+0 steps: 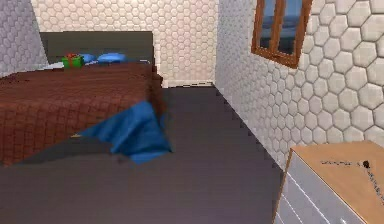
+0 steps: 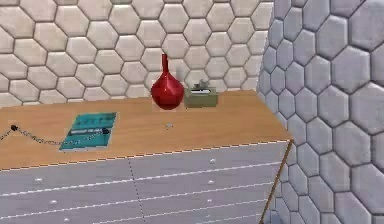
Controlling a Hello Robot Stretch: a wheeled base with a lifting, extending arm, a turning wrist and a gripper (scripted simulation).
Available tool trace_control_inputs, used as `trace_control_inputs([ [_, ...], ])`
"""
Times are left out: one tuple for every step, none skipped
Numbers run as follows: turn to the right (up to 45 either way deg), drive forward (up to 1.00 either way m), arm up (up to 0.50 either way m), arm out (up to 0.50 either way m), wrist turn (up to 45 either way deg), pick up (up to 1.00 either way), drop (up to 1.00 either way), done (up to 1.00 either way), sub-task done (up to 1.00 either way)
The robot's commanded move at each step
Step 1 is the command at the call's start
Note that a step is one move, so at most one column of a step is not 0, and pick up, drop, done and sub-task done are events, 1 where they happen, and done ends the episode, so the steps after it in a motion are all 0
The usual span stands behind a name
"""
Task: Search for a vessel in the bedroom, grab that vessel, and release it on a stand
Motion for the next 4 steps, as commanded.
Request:
trace_control_inputs([
  [45.0,0.00,0.00,0.00,0.0,0.00,0.00,0.00,0.00],
  [9.0,0.00,0.00,0.00,0.0,0.00,0.00,0.00,0.00],
  [0.0,0.40,0.00,0.00,0.0,0.00,0.00,0.00,0.00],
  [-36.0,0.00,0.00,0.00,0.0,0.00,0.00,0.00,0.00],
])
